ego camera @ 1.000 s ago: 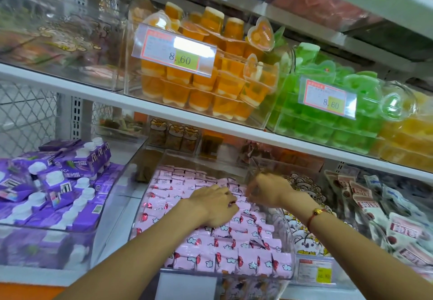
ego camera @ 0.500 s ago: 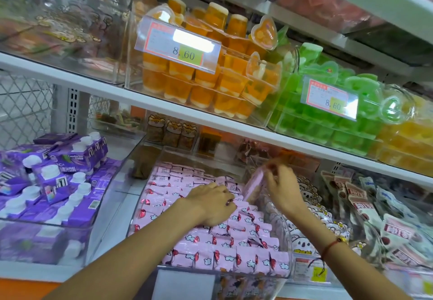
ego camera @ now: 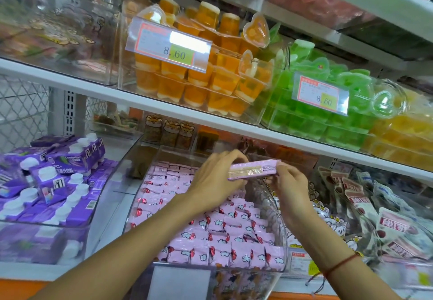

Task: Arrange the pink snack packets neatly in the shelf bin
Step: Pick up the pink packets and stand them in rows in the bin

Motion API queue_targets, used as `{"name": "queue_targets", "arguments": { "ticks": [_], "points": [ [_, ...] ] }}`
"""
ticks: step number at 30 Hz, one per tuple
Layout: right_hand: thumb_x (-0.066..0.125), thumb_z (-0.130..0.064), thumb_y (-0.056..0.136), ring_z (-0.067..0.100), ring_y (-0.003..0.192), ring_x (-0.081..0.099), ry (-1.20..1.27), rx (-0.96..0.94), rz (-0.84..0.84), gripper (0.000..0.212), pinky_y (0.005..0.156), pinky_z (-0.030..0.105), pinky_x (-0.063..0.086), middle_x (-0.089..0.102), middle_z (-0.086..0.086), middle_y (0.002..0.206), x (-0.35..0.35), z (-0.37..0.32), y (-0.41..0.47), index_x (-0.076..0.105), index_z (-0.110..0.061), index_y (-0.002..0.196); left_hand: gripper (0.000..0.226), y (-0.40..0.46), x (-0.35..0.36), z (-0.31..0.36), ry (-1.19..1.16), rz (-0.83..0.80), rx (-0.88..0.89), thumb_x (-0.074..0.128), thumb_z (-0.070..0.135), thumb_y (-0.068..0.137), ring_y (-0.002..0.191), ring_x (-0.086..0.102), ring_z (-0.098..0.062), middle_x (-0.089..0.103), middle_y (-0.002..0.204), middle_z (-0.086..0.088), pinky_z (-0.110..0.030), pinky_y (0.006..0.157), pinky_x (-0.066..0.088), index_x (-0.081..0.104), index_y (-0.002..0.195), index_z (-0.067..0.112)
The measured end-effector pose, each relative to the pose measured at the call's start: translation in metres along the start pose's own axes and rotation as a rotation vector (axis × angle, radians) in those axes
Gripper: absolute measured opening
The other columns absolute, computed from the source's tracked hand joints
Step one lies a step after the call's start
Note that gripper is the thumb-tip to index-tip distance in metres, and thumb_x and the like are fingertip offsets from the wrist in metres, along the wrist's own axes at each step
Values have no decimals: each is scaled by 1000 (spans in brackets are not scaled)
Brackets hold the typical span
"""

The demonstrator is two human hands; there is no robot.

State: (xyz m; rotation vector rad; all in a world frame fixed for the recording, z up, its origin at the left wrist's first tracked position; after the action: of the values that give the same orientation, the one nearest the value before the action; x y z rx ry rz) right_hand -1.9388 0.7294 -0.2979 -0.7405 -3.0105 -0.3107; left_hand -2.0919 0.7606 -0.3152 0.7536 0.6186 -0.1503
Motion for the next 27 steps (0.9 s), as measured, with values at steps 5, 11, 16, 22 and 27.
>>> {"name": "queue_targets", "arguments": {
  "ticks": [5,11,16,22,27],
  "points": [
    [45,-38,98,11,55,55,100,203,-176,30,54,22,48,59,0,71,-12,-12,0,59,-11,96,33,3,-9,-10,-723,-263,-526,60,38,90,73,64,-1,71,89,7,-14,64,52,59,117,19],
    [57,-40,90,11,73,66,-88,62,-391,36,71,24,49,72,4,89,-9,-14,-8,62,-11,111,46,5,-3,-11,-967,-429,-699,55,55,86,72,68,-5,75,94,2,-21,67,54,61,110,17],
    [64,-32,86,13,66,62,-69,-21,-246,31,66,17,56,71,10,85,-8,-15,-10,64,-3,98,49,4,-5,-11,-1034,-342,-724,54,55,87,84,69,-13,73,99,-8,-25,66,57,63,107,12],
    [70,-33,81,13,103,58,-534,-213,-263,32,82,26,45,64,-1,112,-16,-20,-10,63,-17,107,62,6,-18,-9,-697,-62,-562,70,47,78,101,65,-16,64,117,-7,-33,90,53,55,125,10],
    [64,-24,88,10,126,37,-929,-657,-448,57,100,19,29,47,-7,133,-4,-16,-13,40,-19,139,25,4,-16,1,-469,63,-282,77,46,71,87,68,-10,72,92,6,-31,81,55,64,87,32]
  ]
}}
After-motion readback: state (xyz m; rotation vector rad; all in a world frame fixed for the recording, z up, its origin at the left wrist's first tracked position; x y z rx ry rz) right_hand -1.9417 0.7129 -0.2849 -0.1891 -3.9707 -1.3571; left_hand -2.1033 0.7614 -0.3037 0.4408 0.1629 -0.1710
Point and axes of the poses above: each hand's wrist, its own y-axis towards the middle knuckle, its own x-axis out of the palm, z = x × y, the point moved 1 cm from there along y, towards the middle knuckle
